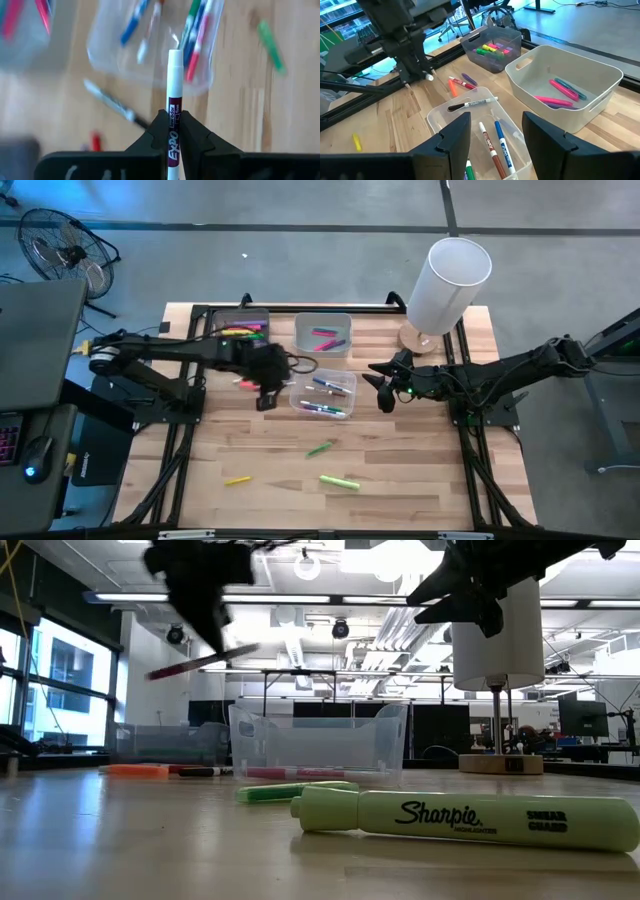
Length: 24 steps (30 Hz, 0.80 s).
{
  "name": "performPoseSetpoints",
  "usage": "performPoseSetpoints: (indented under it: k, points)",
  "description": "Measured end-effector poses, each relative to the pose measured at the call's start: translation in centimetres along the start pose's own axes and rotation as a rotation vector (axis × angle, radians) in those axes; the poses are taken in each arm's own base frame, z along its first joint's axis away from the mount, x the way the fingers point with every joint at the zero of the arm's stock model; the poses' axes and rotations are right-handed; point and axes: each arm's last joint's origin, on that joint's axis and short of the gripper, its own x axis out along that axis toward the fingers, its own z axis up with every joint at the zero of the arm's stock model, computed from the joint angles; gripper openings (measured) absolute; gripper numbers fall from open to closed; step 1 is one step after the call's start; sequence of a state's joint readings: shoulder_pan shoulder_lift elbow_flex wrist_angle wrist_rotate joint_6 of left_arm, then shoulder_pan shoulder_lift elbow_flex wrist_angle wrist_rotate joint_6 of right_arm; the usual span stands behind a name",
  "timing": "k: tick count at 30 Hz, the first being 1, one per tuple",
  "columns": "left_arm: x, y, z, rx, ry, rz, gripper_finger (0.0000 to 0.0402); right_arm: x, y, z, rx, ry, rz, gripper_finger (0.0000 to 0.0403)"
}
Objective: Pick & Place Markers
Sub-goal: Put the purple marker into the white bin, then put the yellow pen into the gray bin
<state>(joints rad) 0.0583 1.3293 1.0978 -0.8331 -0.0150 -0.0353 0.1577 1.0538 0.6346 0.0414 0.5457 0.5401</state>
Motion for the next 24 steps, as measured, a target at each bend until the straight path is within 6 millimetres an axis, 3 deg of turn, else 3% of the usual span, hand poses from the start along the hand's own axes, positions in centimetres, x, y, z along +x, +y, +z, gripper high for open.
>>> performPoseSetpoints:
  k: [4, 11, 19, 24]
  points:
    - [1.1, -0.1, 3.2, 0.136, -0.029, 0.014, 0.0013, 0.0, 0.0, 0.0, 0.002, 0.0, 0.0, 0.0167]
    - [5.5, -0.5, 7.9, 0.251, -0.025, -0.053, 0.0013, 0.0, 0.1, 0.0, 0.032, 0.018, 0.029, 0.0167]
    - [9.4, -0.6, 8.5, 0.245, 0.042, -0.062, 0.0071, 0.0, 0.2, -0.2, 0.036, 0.066, 0.093, 0.0167]
    - [9.7, -0.6, 8.9, 0.179, 0.015, -0.06, 0.0088, 0.0, 0.3, -0.3, 0.033, 0.089, 0.117, 0.0167]
